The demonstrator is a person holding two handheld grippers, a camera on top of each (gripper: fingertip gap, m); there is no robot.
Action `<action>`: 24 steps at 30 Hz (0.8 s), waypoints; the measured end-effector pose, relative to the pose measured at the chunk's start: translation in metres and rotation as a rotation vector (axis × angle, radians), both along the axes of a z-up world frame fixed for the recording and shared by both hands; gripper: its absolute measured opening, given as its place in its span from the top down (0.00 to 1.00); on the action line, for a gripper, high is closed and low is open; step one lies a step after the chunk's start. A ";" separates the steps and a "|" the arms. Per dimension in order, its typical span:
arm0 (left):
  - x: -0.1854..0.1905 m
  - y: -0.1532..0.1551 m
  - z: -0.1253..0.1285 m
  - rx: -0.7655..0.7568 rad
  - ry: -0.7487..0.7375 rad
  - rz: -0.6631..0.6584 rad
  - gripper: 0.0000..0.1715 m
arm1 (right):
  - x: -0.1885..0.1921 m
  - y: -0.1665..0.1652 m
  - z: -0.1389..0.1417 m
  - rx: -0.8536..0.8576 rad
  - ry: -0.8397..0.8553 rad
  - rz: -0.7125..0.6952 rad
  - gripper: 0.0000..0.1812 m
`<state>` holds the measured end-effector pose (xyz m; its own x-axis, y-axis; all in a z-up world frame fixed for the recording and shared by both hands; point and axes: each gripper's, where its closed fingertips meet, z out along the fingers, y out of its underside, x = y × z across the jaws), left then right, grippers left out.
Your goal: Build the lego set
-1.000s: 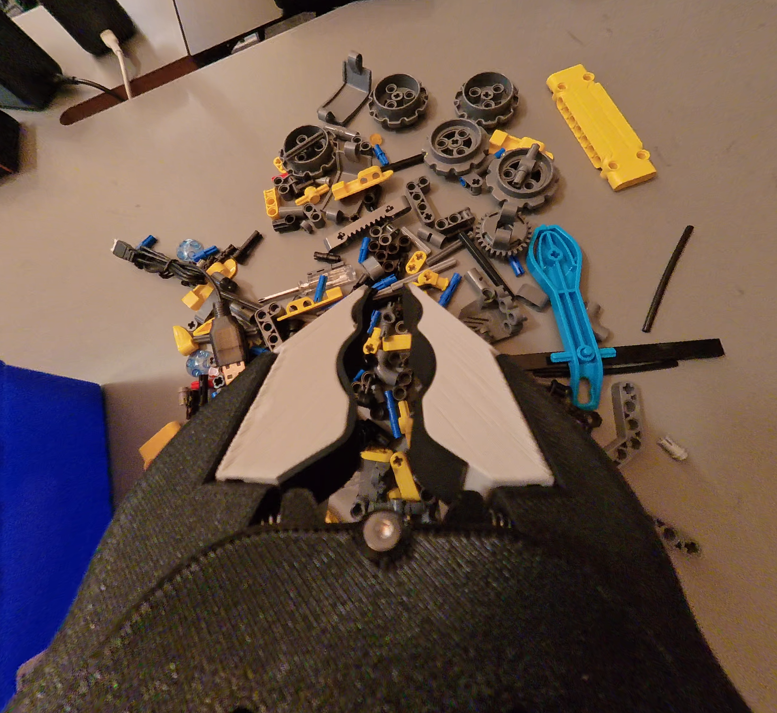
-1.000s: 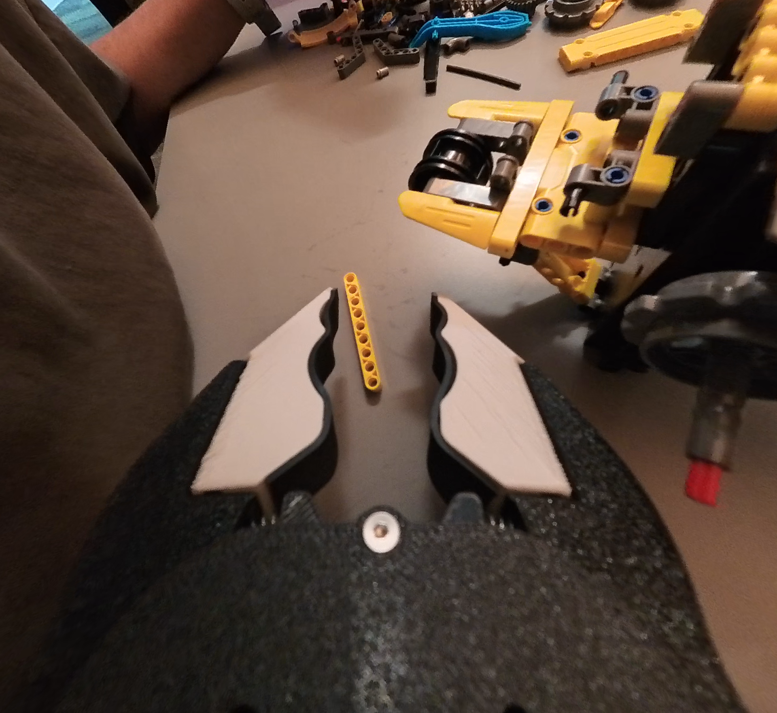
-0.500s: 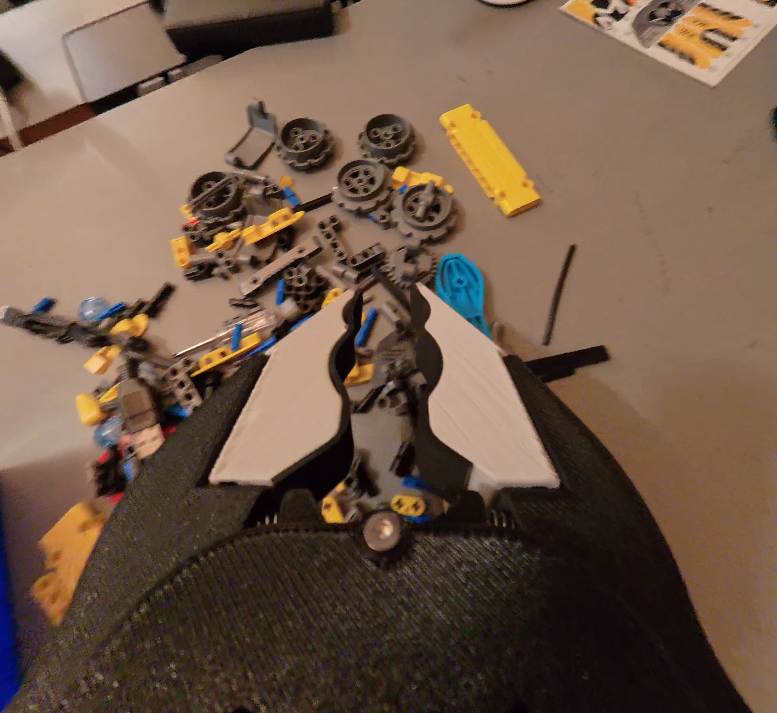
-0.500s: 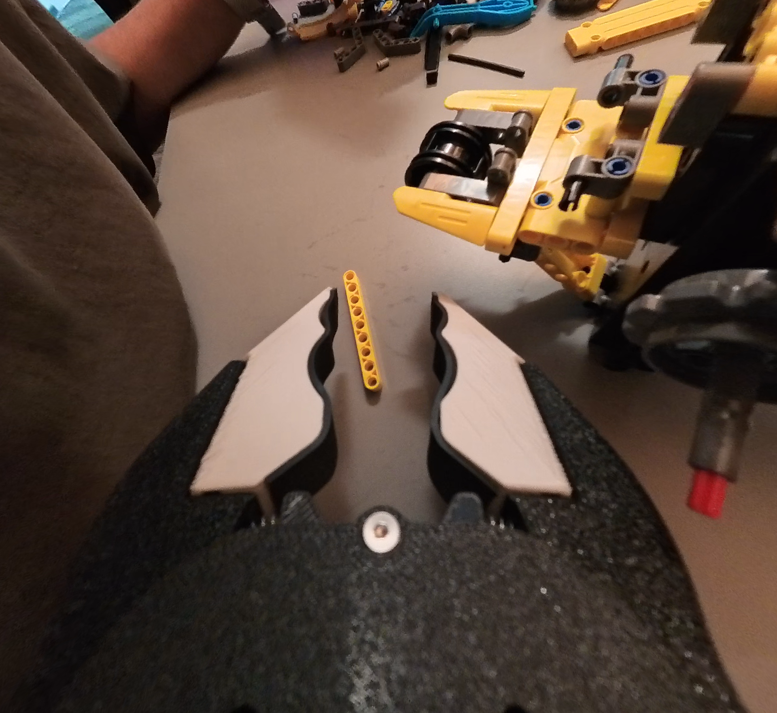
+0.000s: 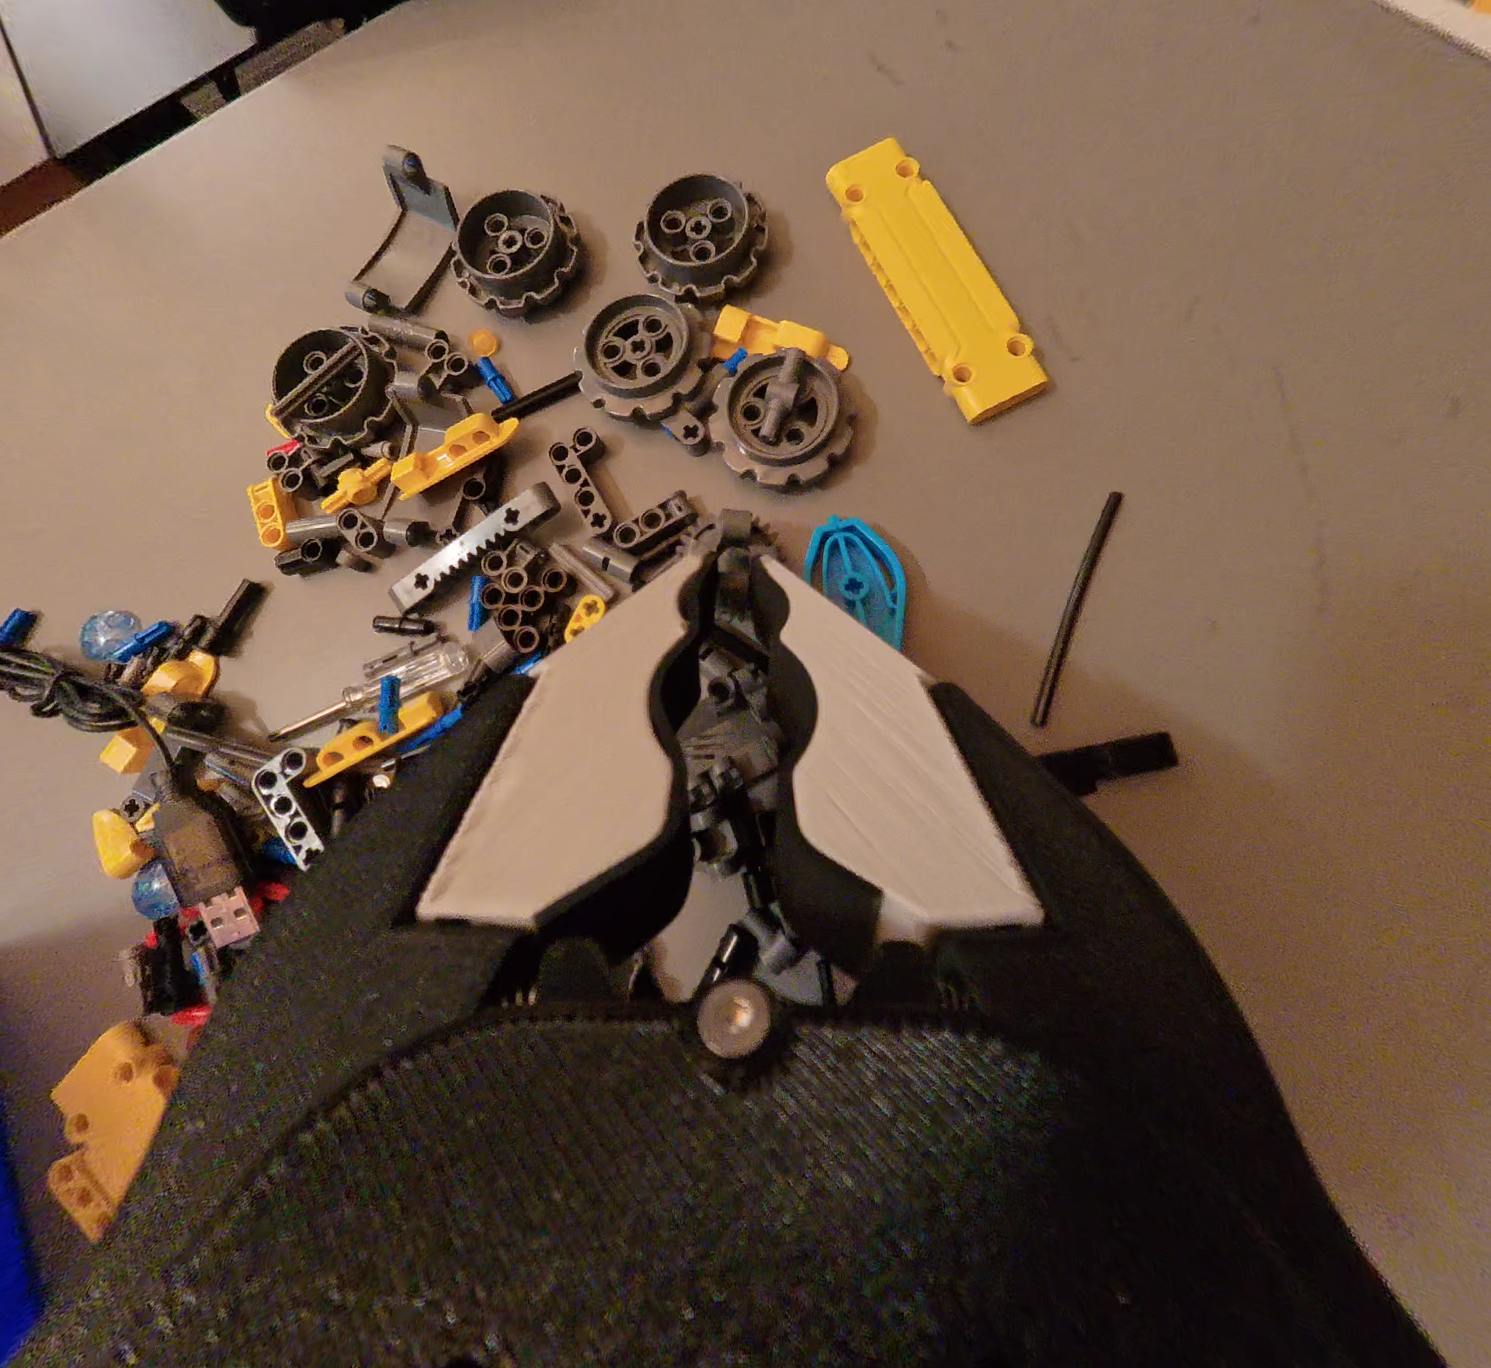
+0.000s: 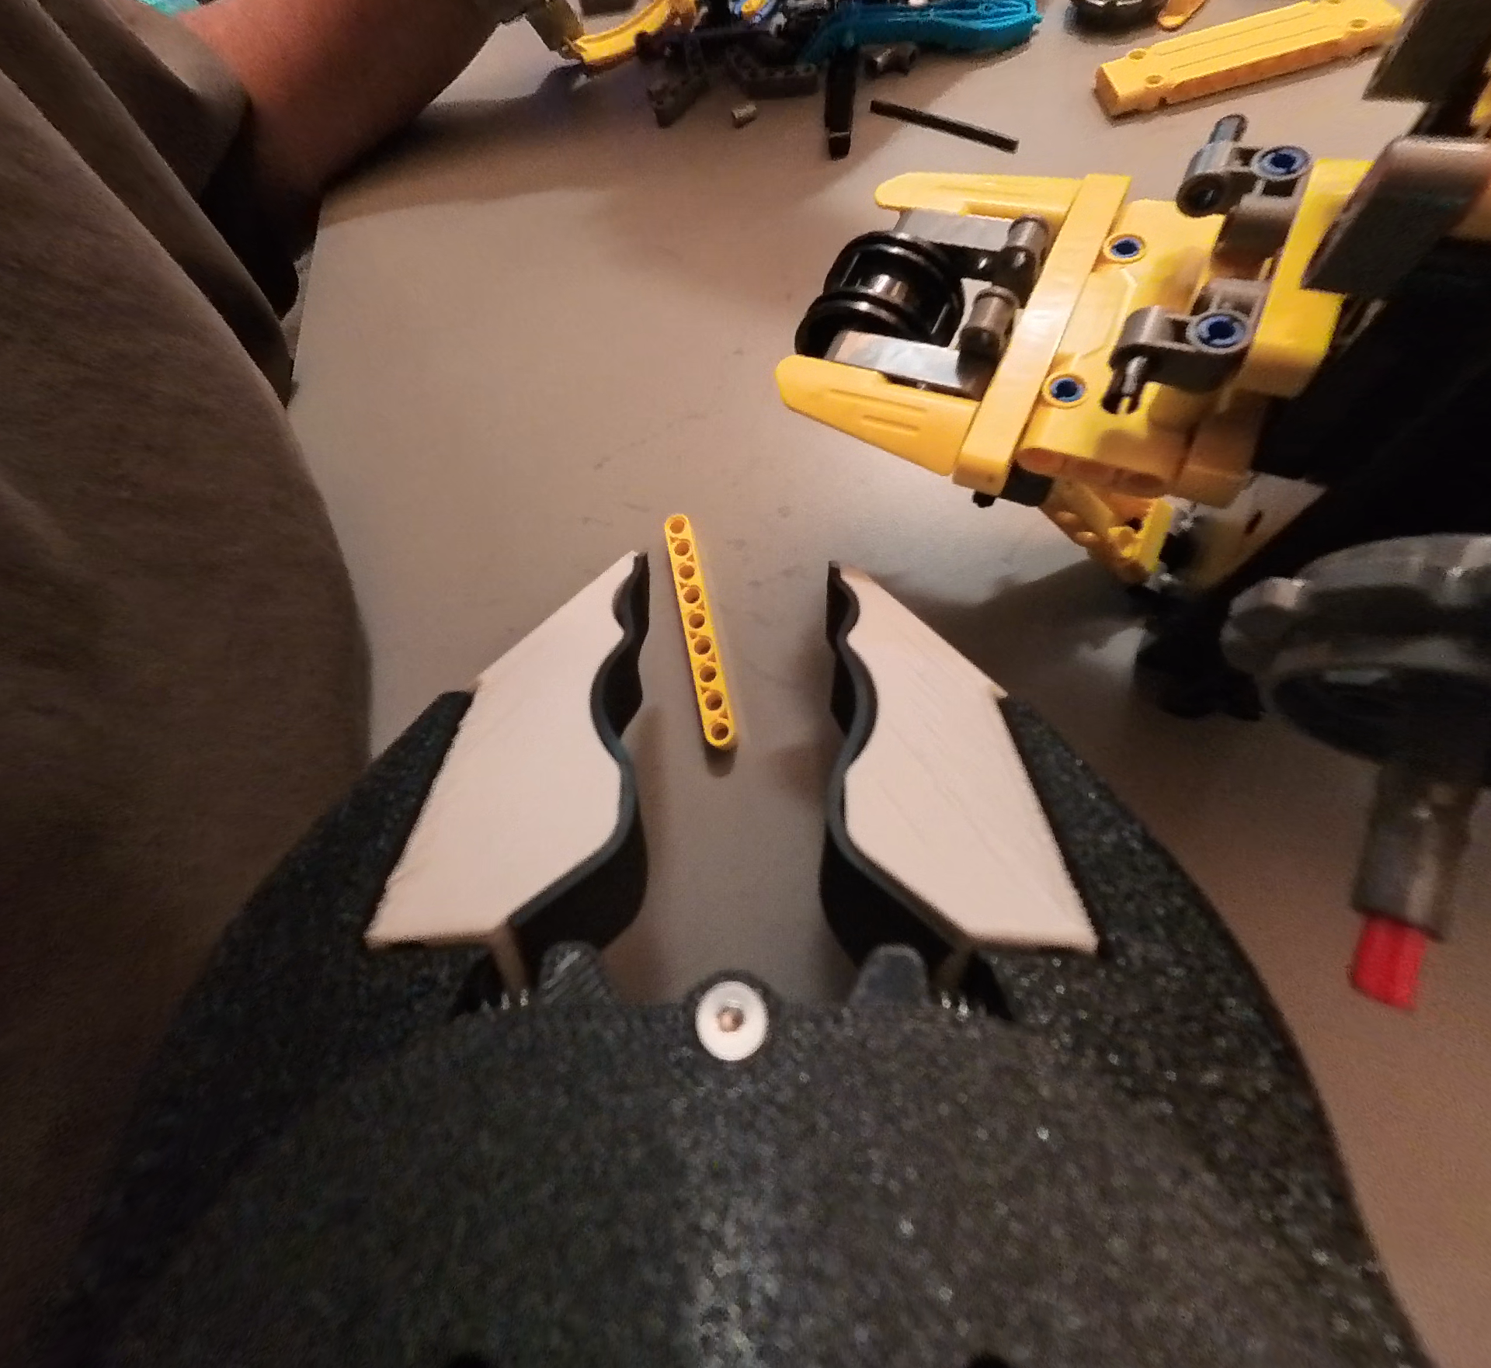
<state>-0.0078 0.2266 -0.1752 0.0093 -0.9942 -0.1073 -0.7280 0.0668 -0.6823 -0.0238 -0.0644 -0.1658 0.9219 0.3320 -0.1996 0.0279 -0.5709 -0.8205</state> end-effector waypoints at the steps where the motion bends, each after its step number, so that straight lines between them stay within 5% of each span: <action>1: -0.001 0.001 0.004 -0.014 -0.021 0.004 0.99 | 0.000 0.000 0.001 0.003 0.007 -0.001 0.76; 15: -0.024 0.027 0.048 -0.179 -0.272 0.087 0.99 | 0.005 0.000 0.006 0.011 0.086 -0.016 0.76; 24: -0.014 0.004 0.040 -0.215 -0.243 0.008 0.99 | 0.005 0.000 0.006 0.010 0.097 -0.017 0.76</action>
<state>-0.0217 0.2303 -0.1355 0.0172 -0.9936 0.1116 -0.5417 -0.1031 -0.8342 -0.0183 -0.0640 -0.1601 0.9039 0.3190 -0.2850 -0.0613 -0.5628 -0.8243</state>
